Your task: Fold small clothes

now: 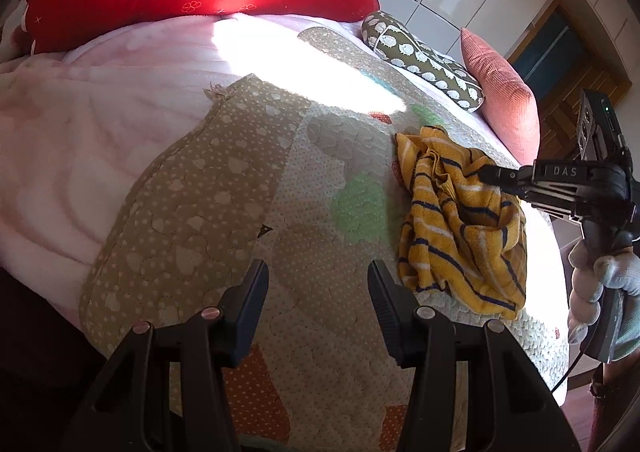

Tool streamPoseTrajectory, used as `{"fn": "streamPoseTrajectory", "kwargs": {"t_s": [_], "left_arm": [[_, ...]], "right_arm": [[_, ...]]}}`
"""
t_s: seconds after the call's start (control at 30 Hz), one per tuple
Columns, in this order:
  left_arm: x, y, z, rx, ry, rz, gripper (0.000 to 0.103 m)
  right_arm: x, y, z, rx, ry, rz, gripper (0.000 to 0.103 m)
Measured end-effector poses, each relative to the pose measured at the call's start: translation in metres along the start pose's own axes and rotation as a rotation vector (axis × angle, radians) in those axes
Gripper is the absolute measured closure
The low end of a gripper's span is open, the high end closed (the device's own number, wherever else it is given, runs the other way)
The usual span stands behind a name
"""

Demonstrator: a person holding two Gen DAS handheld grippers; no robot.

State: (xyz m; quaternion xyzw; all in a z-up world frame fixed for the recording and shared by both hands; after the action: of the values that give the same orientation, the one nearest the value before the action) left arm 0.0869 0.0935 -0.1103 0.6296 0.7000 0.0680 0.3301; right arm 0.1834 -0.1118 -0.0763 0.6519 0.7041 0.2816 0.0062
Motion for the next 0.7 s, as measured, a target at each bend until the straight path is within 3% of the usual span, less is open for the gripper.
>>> {"fn": "streamPoseTrajectory", "kwargs": {"t_s": [0.07, 0.13, 0.27, 0.33, 0.43, 0.5, 0.6, 0.7], "left_arm": [[0.002, 0.000, 0.001, 0.001, 0.003, -0.004, 0.052], [0.003, -0.001, 0.003, 0.006, 0.004, -0.011, 0.052], [0.007, -0.004, 0.006, 0.018, 0.008, -0.022, 0.052], [0.008, -0.005, 0.006, 0.021, 0.013, -0.026, 0.052], [0.008, -0.006, 0.007, 0.024, 0.026, -0.024, 0.052], [0.004, -0.004, 0.007, 0.028, 0.019, -0.016, 0.052], [-0.017, 0.002, 0.006, 0.029, -0.011, 0.020, 0.052], [-0.053, 0.013, 0.006, 0.013, -0.035, 0.091, 0.052]], "right_arm": [[0.011, 0.017, -0.005, -0.049, 0.087, 0.056, 0.096], [0.018, 0.028, 0.003, -0.054, 0.104, 0.072, 0.096], [0.030, 0.018, 0.041, 0.051, 0.160, 0.112, 0.091], [0.030, 0.006, 0.060, 0.103, 0.194, 0.147, 0.068], [0.030, -0.002, 0.063, 0.121, 0.305, 0.227, 0.060], [0.033, 0.008, 0.035, 0.054, 0.383, 0.231, 0.058], [0.025, 0.022, -0.029, -0.097, 0.461, 0.198, 0.046], [-0.012, 0.023, -0.077, -0.232, 0.361, 0.180, 0.046]]}}
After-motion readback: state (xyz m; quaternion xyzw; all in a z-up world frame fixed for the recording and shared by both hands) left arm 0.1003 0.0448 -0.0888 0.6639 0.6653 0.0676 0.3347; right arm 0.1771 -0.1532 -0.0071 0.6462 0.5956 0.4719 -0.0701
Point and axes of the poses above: each gripper's, at about its wrist camera, not at the fingertips, and z roughly the way its jaws point, x to its left, y to its top, the point moved 10 cm from there along z, roughly the way its jaws point, and after that the axes turned 1 degree about -y, right-handed, at the moved point
